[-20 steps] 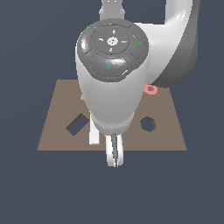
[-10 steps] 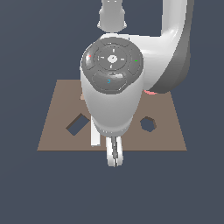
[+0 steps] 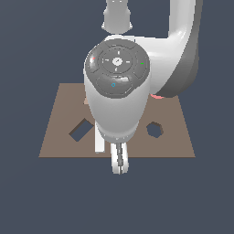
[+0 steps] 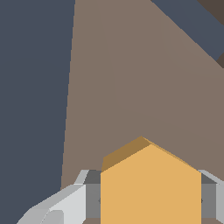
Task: Insert a designated object into the corresponding slot on a board.
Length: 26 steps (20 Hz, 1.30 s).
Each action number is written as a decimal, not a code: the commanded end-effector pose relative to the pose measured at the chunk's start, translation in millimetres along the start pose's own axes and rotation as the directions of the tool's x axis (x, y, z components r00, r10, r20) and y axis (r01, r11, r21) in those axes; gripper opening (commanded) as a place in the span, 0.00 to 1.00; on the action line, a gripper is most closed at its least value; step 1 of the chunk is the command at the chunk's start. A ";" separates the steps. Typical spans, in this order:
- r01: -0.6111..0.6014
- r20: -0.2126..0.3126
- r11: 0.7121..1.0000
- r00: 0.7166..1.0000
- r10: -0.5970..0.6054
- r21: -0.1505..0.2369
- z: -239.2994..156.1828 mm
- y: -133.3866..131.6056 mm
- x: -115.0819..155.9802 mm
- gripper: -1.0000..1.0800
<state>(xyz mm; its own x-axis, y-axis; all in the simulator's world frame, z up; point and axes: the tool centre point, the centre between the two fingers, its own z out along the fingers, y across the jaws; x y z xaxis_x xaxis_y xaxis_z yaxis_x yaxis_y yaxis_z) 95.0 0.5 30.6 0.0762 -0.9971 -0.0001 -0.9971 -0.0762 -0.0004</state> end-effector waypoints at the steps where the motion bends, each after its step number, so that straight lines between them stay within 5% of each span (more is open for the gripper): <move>1: 0.000 0.000 1.000 1.000 0.000 0.000 -2.4 -0.1 0.0 0.00; 17: 0.150 0.000 0.989 0.989 -0.150 -0.001 -3.2 -7.4 -11.9 0.00; 22: 0.284 0.000 0.959 0.959 -0.284 -0.001 -4.0 -12.8 -23.6 0.00; 26: 0.416 0.000 0.909 0.909 -0.416 0.000 -4.7 -16.5 -36.4 0.00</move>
<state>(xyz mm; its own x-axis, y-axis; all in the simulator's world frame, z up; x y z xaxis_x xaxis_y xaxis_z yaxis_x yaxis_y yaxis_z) 107.4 32.7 34.6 0.4353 -0.9003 0.0000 -0.9003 -0.4353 0.0007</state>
